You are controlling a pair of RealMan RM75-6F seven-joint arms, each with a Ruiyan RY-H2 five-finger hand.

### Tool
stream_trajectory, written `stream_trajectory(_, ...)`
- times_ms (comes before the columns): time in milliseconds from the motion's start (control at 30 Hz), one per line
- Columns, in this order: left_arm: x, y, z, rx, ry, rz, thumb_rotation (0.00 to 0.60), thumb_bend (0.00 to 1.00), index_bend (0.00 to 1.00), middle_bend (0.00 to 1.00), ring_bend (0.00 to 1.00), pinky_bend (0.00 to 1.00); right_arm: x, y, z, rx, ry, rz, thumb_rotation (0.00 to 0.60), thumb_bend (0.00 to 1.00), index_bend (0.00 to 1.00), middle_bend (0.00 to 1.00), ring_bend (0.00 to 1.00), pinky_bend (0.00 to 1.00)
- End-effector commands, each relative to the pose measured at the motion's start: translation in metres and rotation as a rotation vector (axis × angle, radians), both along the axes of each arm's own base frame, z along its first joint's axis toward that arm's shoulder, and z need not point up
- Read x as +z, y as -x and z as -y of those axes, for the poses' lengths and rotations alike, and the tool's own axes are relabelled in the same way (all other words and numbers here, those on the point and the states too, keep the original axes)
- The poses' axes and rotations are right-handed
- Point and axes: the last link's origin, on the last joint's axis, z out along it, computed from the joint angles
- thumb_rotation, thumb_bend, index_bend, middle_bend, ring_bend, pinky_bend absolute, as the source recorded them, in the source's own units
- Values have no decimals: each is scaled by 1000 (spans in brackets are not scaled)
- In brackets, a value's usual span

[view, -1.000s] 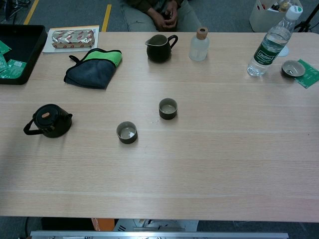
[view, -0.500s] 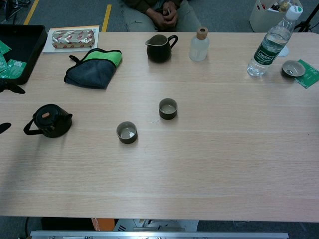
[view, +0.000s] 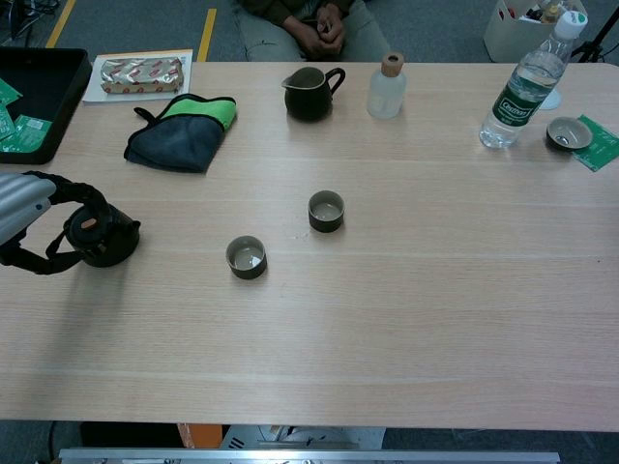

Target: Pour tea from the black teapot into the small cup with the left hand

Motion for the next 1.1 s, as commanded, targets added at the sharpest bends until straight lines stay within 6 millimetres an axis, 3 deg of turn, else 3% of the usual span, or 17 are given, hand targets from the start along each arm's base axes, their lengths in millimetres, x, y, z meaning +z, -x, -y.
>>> stream_trajectory(33,-9,-2,-3,7,12,-33,600,300,313,353,261,220,0,2,-1,-6,0,1,600,112,267,355,287,318)
stream_trajectory(1100,-15,12,2,155,-4,-197,593,300,328,380,279,220,0,14,-4,-34,-6,14,600,112,267,355,287,318)
